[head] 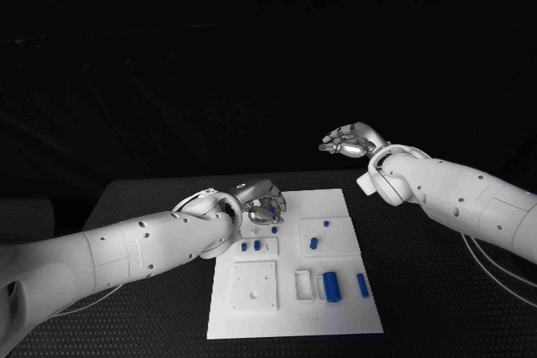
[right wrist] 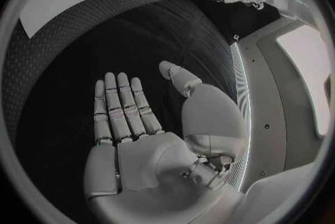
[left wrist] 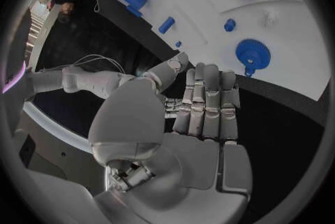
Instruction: Assemble the parts on the task board
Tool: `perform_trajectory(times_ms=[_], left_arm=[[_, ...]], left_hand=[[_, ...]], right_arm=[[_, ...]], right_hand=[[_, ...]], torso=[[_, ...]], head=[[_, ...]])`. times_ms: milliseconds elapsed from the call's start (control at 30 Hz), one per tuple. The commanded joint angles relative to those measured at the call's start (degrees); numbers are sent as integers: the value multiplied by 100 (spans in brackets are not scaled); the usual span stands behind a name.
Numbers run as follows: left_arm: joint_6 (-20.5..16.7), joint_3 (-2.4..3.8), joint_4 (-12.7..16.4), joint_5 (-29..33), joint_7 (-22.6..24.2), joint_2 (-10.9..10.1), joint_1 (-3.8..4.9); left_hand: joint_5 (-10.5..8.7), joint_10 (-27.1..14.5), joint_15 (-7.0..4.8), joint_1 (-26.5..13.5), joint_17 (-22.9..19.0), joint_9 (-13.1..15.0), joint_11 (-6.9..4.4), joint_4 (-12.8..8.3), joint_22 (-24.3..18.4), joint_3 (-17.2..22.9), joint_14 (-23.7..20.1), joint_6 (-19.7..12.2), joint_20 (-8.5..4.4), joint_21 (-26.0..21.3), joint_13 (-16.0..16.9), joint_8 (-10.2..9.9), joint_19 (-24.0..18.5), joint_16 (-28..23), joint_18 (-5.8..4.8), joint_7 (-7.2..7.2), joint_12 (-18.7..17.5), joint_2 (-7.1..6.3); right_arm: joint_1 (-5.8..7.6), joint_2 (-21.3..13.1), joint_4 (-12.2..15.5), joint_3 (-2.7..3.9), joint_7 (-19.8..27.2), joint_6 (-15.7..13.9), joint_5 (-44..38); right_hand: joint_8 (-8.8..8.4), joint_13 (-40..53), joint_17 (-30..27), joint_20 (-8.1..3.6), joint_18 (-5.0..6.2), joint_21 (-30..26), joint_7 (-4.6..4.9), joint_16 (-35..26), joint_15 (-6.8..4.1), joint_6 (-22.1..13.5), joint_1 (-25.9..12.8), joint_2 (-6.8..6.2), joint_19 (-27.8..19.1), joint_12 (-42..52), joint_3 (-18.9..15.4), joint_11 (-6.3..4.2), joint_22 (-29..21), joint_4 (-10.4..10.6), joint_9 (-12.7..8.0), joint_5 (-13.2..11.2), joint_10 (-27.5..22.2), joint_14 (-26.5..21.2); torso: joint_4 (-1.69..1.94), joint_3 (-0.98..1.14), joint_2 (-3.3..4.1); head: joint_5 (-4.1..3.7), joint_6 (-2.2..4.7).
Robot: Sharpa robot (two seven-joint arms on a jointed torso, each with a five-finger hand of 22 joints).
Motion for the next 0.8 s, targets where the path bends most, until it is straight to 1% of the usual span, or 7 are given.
perform_trajectory(times_ms=[33,200,367,533,567,667,800], left_arm=[[322,-4,-132,-798,-232,98,-5],[343,-10,-310,-925,-197,208,-44],[369,-10,-444,-989,-210,279,-54],[603,-16,-552,-1070,-266,359,-81],[636,-26,-569,-1075,-265,371,-89],[642,-96,-612,-1142,-273,396,-111],[619,-112,-713,-1159,-260,456,-156]], left_hand=[[-17,-115,42,11,8,-37,42,43,16,8,-2,-73,-124,-5,-52,-55,39,34,107,2,-121,-72],[-1,-174,80,93,14,-75,81,65,44,38,-17,-96,-81,-22,-122,-92,37,32,146,-1,-257,-88],[17,-195,96,109,14,-88,99,85,57,48,-27,-91,-62,-31,-151,-99,33,27,155,2,-312,-89],[22,-234,125,49,15,-108,129,168,75,32,-40,-72,-35,-48,-197,-105,26,21,170,22,-402,-94],[21,-233,126,45,15,-109,131,174,77,31,-41,-68,-33,-49,-200,-104,26,22,172,25,-406,-92],[18,-227,128,33,18,-112,133,188,82,23,-39,-59,-29,-51,-206,-102,25,25,176,30,-418,-91],[25,-225,128,75,24,-119,133,177,92,35,-30,-44,-28,-51,-221,-101,29,37,190,37,-442,-65]], right_arm=[[-1,13,10,1,35,61,-9],[-1,21,10,1,36,64,-9],[-1,33,5,1,36,67,-8],[-2,49,1,1,38,68,-8],[-2,54,0,1,38,68,-8],[-2,61,2,1,38,69,-8],[-3,67,9,1,39,71,-8]], right_hand=[[30,-7,-8,12,80,-39,128,3,6,-45,-21,21,-36,-32,-24,10,9,14,-6,21,10,-50],[31,-7,-9,13,80,-39,128,4,6,-44,-21,22,-37,-32,-25,10,10,15,-7,21,10,-50],[31,-7,-10,14,81,-39,128,5,6,-44,-22,22,-37,-32,-26,11,11,15,-7,21,10,-50],[32,-7,-10,14,81,-40,128,5,6,-45,-23,24,-37,-32,-26,11,12,15,-8,22,10,-50],[32,-7,-11,14,81,-40,128,6,6,-45,-23,24,-37,-32,-27,11,12,15,-8,22,10,-50],[32,-7,-11,14,82,-40,128,6,6,-45,-23,25,-37,-32,-27,11,13,16,-8,22,10,-50],[32,-7,-12,15,82,-41,128,7,6,-45,-24,26,-37,-32,-28,11,14,16,-9,23,10,-50]], torso=[[0,-4,6],[-2,-7,12],[-7,-8,12],[-2,-7,6],[0,-9,6],[2,-9,8],[2,-10,8]], head=[[5,-8],[9,-16],[12,-31],[7,-41],[5,-44],[7,-55],[-1,-55]])
